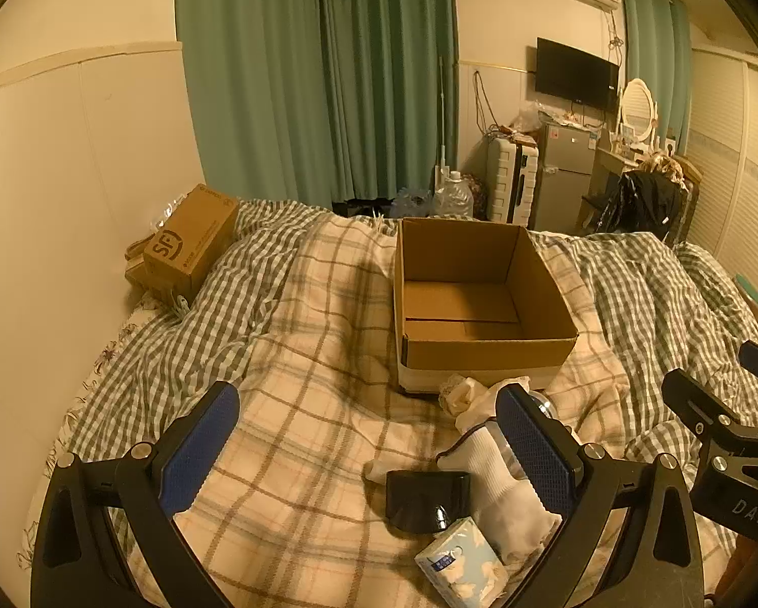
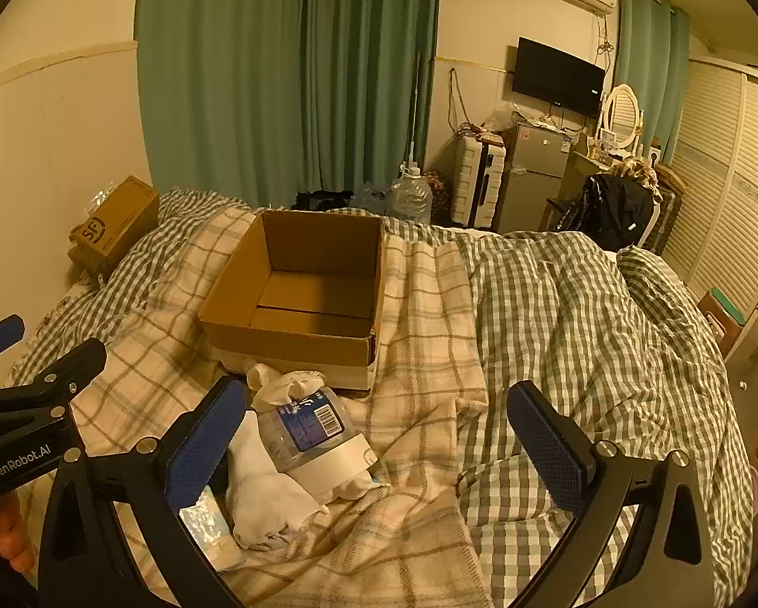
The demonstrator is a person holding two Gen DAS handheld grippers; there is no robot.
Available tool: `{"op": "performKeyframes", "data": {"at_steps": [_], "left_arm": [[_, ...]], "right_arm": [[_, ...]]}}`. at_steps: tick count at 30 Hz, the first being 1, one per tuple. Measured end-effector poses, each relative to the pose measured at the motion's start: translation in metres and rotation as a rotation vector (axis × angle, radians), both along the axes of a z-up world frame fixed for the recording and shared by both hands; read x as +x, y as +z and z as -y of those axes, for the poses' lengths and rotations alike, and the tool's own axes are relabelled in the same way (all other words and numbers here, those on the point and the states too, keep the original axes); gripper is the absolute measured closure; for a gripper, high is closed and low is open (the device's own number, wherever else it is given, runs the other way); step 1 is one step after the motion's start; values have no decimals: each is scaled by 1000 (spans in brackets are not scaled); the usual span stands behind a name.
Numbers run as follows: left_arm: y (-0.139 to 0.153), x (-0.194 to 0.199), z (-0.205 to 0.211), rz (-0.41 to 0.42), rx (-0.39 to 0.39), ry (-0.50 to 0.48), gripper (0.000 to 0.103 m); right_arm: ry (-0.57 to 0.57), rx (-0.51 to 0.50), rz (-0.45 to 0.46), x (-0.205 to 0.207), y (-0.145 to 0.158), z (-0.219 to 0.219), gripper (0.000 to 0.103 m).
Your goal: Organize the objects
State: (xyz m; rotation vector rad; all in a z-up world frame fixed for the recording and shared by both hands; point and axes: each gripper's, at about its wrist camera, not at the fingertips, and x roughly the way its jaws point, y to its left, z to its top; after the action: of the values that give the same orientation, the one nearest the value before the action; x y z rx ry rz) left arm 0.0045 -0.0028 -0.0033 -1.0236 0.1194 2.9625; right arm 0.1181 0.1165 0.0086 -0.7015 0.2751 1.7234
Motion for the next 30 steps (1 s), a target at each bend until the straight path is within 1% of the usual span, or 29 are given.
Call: {"op": "performKeyframes", "data": {"at_steps": [8, 30], "left_arm": [[1, -2, 2, 4, 10, -27, 0], [-1, 0, 4, 8, 15, -59, 0]], "right_arm": [[1, -3, 2, -1, -1, 1, 0], [-9, -3, 3, -3, -4, 2, 0]]}}
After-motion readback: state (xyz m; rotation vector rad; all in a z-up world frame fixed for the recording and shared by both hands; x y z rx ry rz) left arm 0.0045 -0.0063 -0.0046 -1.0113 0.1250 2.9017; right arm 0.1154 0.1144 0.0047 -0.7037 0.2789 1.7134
